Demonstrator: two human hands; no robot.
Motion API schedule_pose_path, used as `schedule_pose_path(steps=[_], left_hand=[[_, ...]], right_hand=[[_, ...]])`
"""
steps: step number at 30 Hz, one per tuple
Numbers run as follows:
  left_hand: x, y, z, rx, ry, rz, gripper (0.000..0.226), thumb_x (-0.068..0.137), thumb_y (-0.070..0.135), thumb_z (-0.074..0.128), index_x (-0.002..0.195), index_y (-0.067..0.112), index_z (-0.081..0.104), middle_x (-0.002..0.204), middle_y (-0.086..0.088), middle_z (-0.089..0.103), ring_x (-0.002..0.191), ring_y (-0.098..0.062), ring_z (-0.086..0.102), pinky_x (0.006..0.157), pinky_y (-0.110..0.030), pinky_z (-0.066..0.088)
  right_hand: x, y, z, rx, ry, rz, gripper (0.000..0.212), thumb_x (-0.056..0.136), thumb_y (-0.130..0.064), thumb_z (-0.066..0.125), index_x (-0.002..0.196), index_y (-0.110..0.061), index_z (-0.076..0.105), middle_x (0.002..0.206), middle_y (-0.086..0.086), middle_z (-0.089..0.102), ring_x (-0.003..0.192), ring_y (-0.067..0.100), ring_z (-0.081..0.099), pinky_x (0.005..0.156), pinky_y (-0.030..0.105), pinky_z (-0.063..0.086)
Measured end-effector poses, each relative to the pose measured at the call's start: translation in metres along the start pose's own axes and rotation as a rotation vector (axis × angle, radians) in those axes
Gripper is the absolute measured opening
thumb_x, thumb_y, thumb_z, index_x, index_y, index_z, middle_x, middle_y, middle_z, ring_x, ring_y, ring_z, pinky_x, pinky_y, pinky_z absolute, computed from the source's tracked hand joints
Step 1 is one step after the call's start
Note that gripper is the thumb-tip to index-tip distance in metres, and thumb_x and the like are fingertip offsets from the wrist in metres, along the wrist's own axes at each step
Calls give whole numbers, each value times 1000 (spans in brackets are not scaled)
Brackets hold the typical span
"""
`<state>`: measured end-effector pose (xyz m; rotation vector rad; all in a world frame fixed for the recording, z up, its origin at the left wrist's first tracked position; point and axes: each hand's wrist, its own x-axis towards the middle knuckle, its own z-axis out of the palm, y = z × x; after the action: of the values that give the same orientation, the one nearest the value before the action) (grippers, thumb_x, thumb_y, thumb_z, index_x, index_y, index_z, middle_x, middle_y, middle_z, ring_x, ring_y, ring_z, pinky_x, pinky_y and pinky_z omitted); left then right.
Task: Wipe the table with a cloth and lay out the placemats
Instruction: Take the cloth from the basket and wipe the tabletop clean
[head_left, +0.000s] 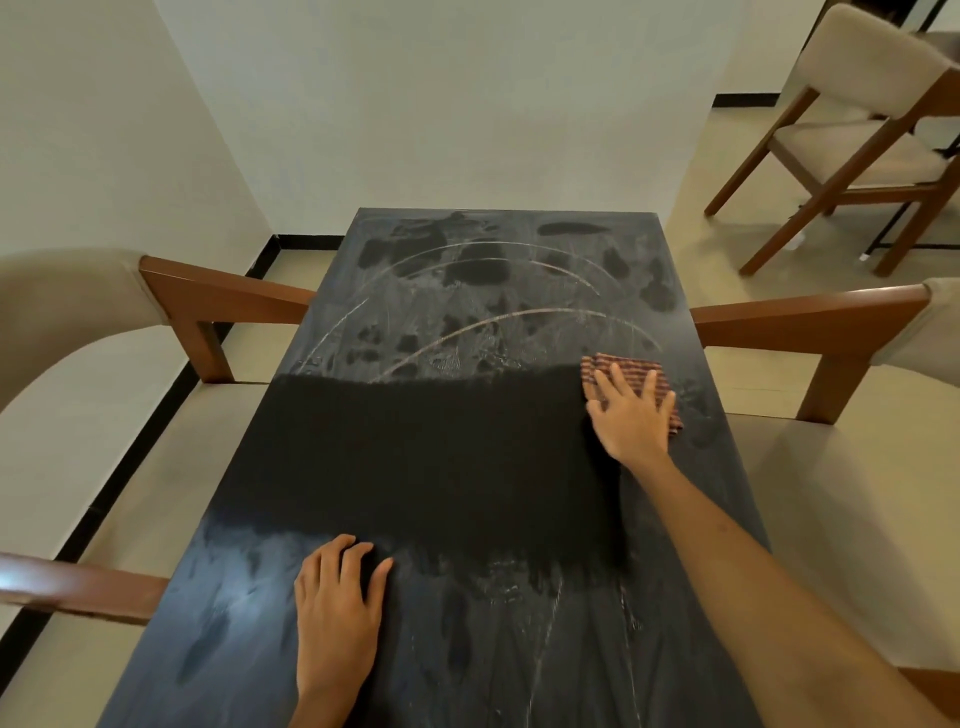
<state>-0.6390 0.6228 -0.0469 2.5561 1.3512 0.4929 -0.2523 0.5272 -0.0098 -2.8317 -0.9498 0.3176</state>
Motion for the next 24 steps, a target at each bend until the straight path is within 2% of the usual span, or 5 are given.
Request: schedule_pose_path(steps=[7,11,15,18,24], left_hand=[[0,2,-2,-5,16,20,49,89,51,39,105,12,64,113,-6,57,111,-26,49,96,-48,44],[0,6,-4,-5,3,2,35,88,40,59,104,10,65,112,-8,58,111,-28,50,96,-49,44],[1,7,-6,3,2,-3,28,84,30,67,103,9,66,111,-8,59,109,-28,50,95,-49,44],[0,7,-5,0,7,-5,28,84,29,68,104,9,66,111,-10,59,109,-29,50,95,-50,44],[0,8,-6,2,16,-3,28,85,28,67,104,7,66,112,-11,59,110,-30,49,95,-51,42]], right_hand=[[-22,62,-9,58,36,285,56,100,-50,26,153,-33,20,162,-4,11,147,41,-3,114,65,2],[-46,30,0,15,37,129,55,100,-49,26,153,-35,20,162,-7,12,147,40,0,115,63,0],[-77,-10,13,-48,3,-105,56,99,-51,28,152,-35,20,161,-12,13,148,37,0,116,60,-2],[-89,-5,14,-43,-7,-174,55,100,-51,28,152,-36,22,161,-13,14,149,34,0,118,58,-1],[-87,50,3,-10,26,14,55,100,-51,26,153,-37,19,161,-11,11,148,35,1,118,58,-1]])
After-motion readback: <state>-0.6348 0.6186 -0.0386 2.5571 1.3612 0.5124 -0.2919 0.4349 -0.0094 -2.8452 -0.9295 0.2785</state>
